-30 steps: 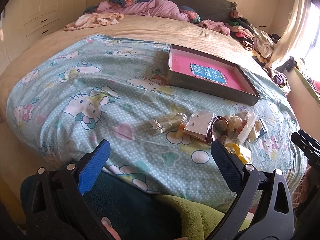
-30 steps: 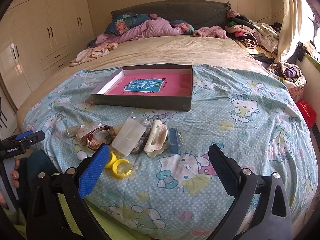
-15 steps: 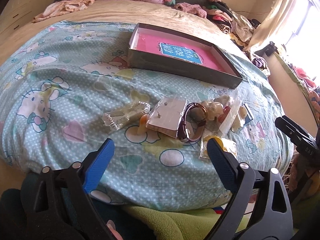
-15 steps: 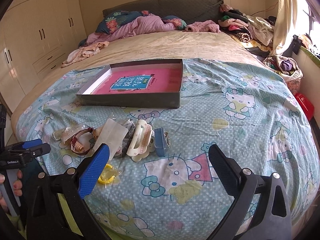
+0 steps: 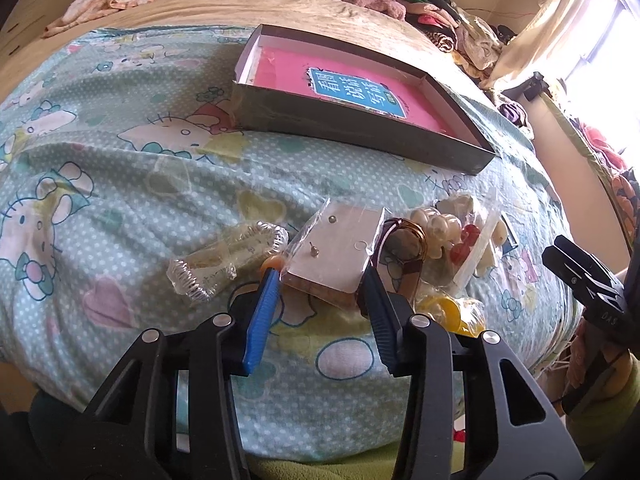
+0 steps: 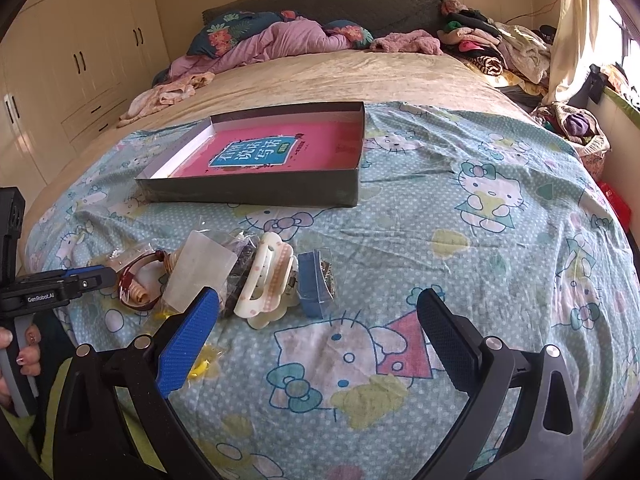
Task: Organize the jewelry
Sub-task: 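Move the left tool to the clear earring bag while the right tool approaches the small blue box, then close the left tool on the earring bag while the right tool grasps the blue box, then carry both items into the pink-lined box and open both tools, then withdraw both tools from the box back toward the remaining jewelry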
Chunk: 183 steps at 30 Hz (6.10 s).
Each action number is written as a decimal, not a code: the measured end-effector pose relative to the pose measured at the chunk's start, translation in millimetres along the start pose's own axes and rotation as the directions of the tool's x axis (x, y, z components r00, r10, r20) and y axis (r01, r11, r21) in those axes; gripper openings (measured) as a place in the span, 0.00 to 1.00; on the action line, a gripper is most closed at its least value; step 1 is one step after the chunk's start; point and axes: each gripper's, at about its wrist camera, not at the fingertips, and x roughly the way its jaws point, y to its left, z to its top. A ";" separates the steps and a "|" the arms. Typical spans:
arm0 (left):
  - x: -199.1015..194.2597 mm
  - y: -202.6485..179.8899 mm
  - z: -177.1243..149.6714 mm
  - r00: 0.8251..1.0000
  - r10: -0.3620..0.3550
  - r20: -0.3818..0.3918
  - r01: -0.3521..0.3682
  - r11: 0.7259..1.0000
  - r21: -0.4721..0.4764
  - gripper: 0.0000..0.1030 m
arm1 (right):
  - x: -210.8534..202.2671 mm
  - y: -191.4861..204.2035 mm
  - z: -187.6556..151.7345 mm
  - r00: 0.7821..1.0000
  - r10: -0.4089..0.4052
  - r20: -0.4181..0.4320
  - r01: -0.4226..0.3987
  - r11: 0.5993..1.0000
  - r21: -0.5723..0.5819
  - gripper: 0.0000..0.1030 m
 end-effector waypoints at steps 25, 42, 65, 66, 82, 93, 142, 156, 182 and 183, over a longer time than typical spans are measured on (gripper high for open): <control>40.6 -0.2 41.5 0.998 0.025 -0.056 -0.023 0.998 0.050 0.43 | 55.7 -11.8 6.4 0.991 0.097 -0.098 -0.096 0.995 0.014 0.54; 47.2 -11.2 51.5 1.000 0.008 -0.021 -0.006 0.995 0.098 0.09 | 42.1 -26.0 -3.3 0.977 0.165 -0.138 -0.161 0.986 0.041 0.39; 18.2 -20.5 82.2 0.994 -0.060 0.095 0.053 0.995 0.080 0.08 | 29.4 -48.0 33.7 0.978 0.209 0.023 -0.211 0.972 0.104 0.23; 17.1 -19.7 84.6 0.993 -0.058 0.100 0.050 0.996 0.077 0.08 | 27.6 -48.1 37.8 0.976 0.214 0.036 -0.216 0.971 0.105 0.23; 25.8 9.2 127.2 0.989 -0.007 0.151 0.008 1.000 -0.006 0.08 | 47.2 -32.1 108.7 0.967 0.208 0.146 -0.219 0.974 0.061 0.23; 56.9 11.6 137.6 0.991 -0.001 0.132 0.002 1.000 -0.009 0.09 | 97.6 -25.6 121.5 0.984 0.160 0.075 -0.164 0.985 0.052 0.23; -17.2 5.0 131.2 0.955 0.055 0.292 -0.054 0.998 -0.012 0.85 | 29.5 -30.4 99.0 0.979 0.156 0.134 -0.170 0.981 0.094 0.62; -59.5 -9.4 103.9 0.940 0.027 0.340 -0.027 1.000 -0.003 0.91 | -8.7 -20.2 85.0 0.972 0.173 0.162 -0.183 0.982 0.046 0.75; -67.9 -28.9 53.8 0.952 0.049 0.303 -0.069 0.996 0.056 0.91 | -27.9 3.5 46.3 0.975 0.205 0.086 -0.203 0.979 -0.030 0.75; -66.9 -30.3 52.0 0.953 0.049 0.300 -0.070 0.996 0.060 0.91 | -28.1 4.1 44.9 0.975 0.206 0.084 -0.204 0.978 -0.031 0.75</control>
